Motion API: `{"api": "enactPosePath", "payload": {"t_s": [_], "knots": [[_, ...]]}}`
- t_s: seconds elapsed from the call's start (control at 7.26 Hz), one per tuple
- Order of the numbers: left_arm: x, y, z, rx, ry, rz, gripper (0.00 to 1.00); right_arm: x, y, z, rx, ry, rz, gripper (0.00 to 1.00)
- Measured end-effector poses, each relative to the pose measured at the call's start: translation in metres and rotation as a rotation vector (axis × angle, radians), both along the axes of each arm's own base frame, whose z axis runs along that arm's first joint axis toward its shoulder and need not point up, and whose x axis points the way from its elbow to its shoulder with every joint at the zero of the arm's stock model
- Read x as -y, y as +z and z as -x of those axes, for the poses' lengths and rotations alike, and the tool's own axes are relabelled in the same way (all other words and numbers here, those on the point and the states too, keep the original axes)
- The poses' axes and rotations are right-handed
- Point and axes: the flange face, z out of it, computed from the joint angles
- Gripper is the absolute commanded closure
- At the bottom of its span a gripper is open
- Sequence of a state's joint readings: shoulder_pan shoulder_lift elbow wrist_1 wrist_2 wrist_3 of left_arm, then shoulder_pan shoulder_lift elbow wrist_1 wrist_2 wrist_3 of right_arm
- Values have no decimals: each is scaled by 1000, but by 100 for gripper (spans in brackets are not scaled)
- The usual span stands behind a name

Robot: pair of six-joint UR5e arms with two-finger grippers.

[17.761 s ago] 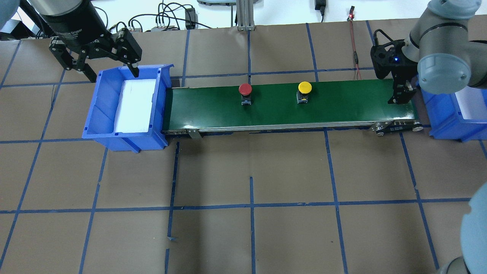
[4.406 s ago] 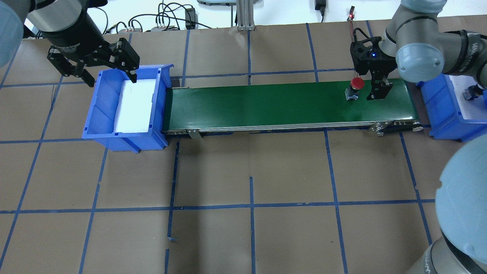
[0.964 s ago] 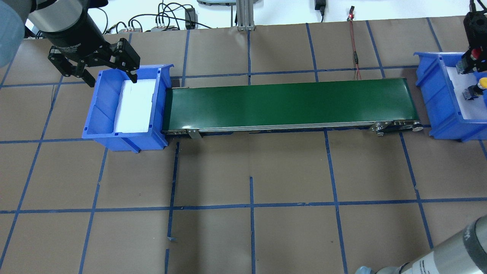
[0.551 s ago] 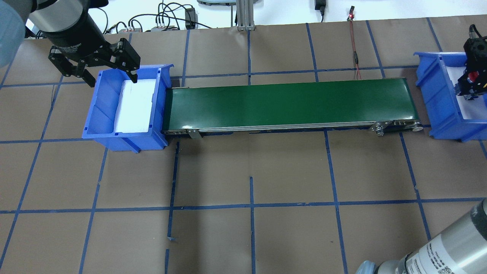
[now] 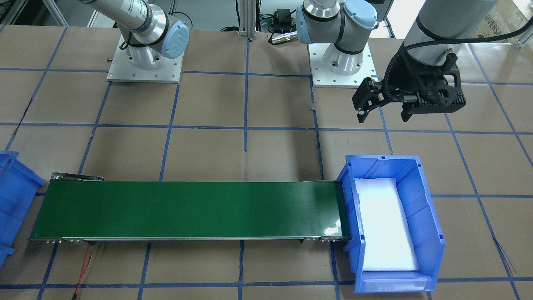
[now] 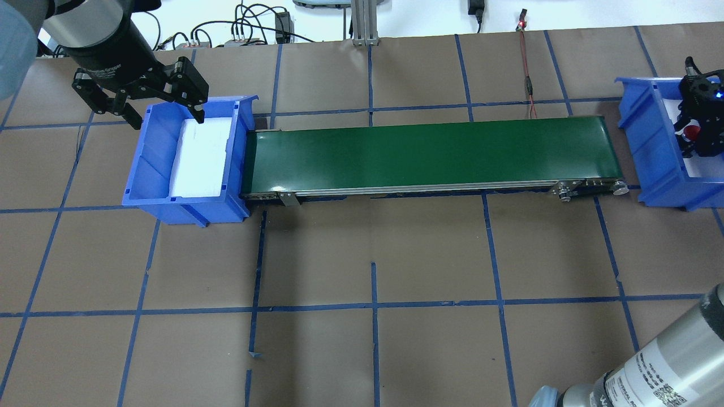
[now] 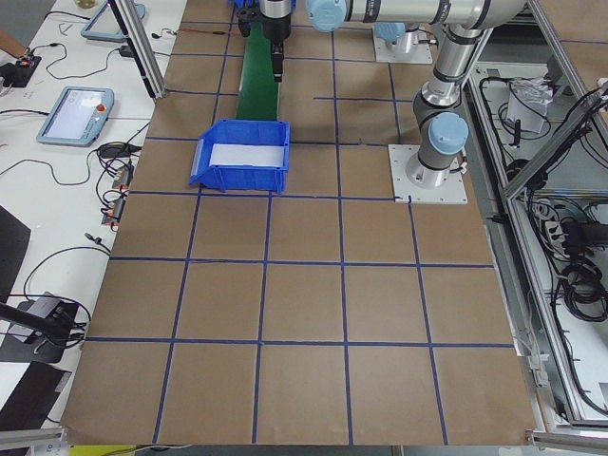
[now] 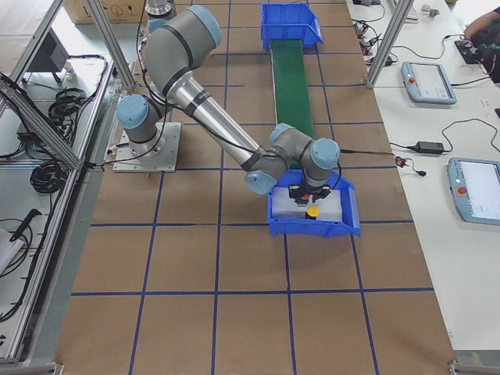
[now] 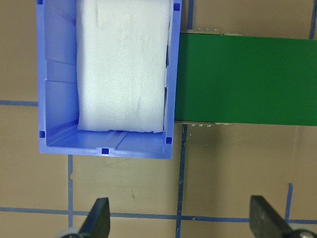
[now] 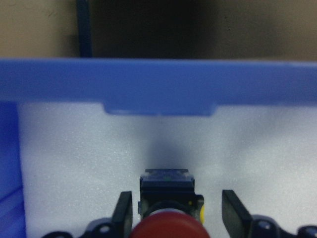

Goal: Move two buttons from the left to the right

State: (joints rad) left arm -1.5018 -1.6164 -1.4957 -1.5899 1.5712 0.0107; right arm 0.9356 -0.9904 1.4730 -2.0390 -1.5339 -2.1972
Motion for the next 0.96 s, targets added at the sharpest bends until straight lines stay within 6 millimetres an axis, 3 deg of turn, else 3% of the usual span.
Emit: {"api": "enactPosePath", "payload": {"t_s": [0.14,0.28,0.41,0.69,0.96], "knots": [[0,0,0,0,0,-1,0,1,11,-2,-10,15,13,0],[0,0,0,0,0,-1,0,0,39,-12,-22,29,32,0],[0,0,0,0,0,-1,0,-6,81,-37,-29,30,42,0],[0,0,0,0,0,-2,0,-35,172,-109,-21,-56,35,0],[0,-1,0,-1,1,-4,0,-58,228,-196,-17,-198,28,0]]}}
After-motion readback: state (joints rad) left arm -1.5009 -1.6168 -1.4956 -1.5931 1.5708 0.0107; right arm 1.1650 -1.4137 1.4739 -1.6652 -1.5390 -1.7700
